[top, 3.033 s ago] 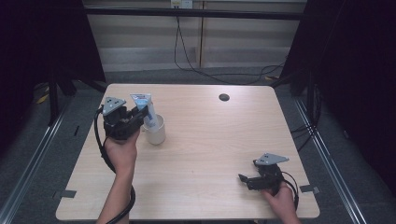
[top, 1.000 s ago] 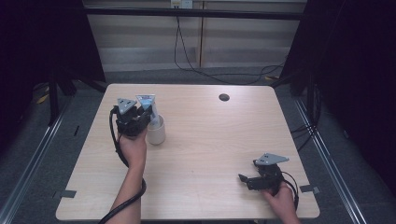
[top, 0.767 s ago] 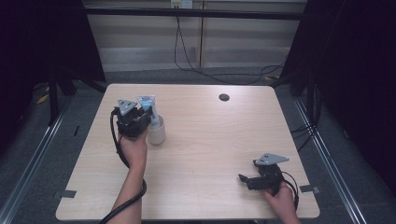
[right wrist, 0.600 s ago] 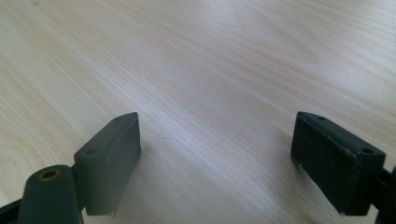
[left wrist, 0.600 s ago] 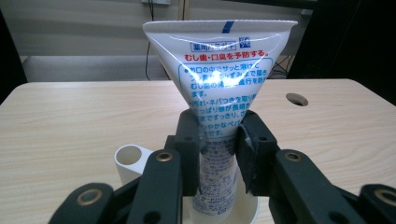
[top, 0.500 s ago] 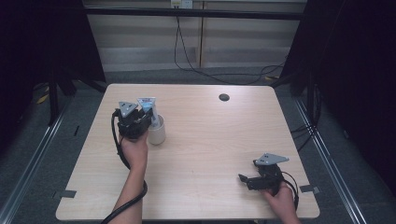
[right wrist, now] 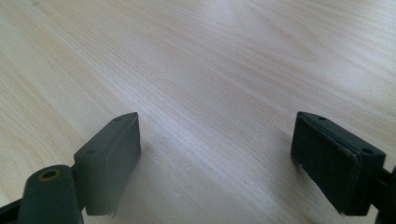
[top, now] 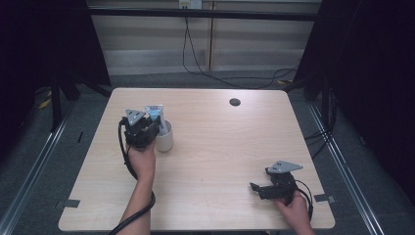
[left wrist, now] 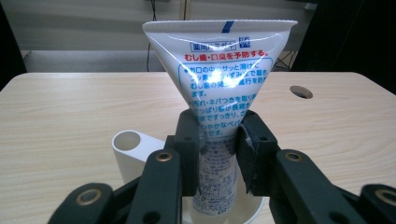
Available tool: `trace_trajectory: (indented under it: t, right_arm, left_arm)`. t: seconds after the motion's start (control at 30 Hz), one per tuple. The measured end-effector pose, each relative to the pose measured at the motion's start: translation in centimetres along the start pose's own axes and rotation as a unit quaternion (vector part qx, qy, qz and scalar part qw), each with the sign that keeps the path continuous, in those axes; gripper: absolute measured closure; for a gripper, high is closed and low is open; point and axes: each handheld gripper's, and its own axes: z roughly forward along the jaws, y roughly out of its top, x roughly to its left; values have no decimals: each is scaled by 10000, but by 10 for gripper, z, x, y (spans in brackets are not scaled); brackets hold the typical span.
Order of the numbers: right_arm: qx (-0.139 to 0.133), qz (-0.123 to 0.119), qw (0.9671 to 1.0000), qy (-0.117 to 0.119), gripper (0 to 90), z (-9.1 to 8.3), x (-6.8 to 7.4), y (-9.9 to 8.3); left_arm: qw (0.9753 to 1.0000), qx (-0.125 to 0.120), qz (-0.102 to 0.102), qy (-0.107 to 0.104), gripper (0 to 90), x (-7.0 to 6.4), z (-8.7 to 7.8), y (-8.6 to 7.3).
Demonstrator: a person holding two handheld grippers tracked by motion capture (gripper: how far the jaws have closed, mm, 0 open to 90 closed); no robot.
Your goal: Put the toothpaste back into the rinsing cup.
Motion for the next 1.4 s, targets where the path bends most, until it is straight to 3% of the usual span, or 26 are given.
trace_trajectory:
  t: [1.4]
  right_arm:
    - [0, -2, 10000, 0, 155, 0, 0, 0]
  left_arm:
    - [9997, 65, 168, 143, 710, -6, 6, -19]
